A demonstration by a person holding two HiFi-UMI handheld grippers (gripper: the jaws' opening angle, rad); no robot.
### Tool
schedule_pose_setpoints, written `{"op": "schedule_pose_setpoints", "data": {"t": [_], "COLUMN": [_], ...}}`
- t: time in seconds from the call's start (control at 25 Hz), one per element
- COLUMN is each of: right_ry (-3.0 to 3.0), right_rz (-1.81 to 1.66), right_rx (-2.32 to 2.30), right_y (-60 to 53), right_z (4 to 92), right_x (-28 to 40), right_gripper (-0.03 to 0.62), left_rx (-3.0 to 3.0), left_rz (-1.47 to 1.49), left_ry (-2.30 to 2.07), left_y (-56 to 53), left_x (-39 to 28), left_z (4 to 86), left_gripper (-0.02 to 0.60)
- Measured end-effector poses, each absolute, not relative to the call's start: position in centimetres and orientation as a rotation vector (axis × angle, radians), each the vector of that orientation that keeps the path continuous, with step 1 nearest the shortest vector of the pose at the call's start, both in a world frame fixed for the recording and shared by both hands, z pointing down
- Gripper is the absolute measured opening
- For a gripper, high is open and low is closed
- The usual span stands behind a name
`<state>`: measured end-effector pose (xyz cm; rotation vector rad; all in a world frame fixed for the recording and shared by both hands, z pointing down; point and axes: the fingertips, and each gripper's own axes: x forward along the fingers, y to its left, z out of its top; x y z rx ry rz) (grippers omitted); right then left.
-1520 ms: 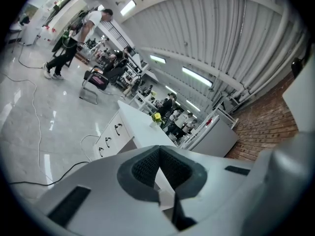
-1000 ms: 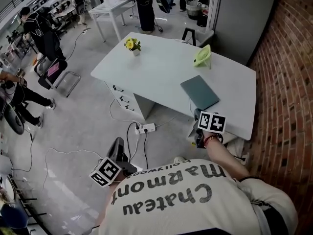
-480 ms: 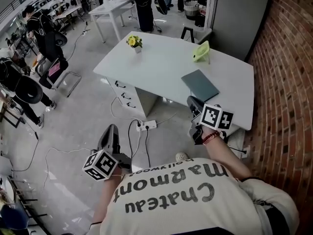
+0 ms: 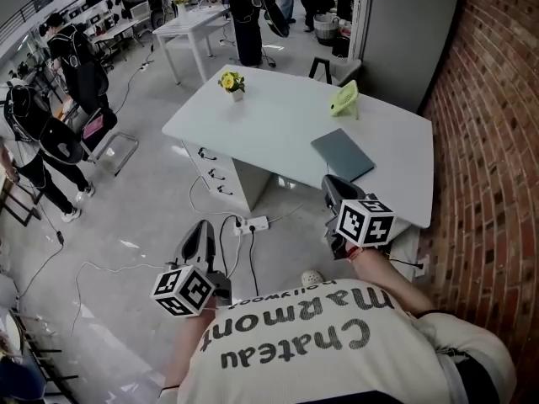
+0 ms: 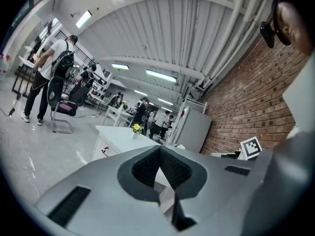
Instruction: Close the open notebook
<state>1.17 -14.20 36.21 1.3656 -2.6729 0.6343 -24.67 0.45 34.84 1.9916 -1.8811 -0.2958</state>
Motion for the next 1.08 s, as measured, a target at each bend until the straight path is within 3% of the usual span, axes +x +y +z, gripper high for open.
{"op": "schedule_pose_setpoints", "data": {"t": [1.08], "right_ry": [-2.491], "right_rz": [0.625], "right_rx": [1.478], "right_y": [-13.3], "right_z": [39.9], "right_x": [4.7], "right_gripper": [0.003], "left_rx": [1.983], "left_rz": [-0.248], "left_ry": [-1.766], "left_y": [-0.8], "left_x": [-23.0], "left_z": [38.4], "left_gripper": [0.002]}}
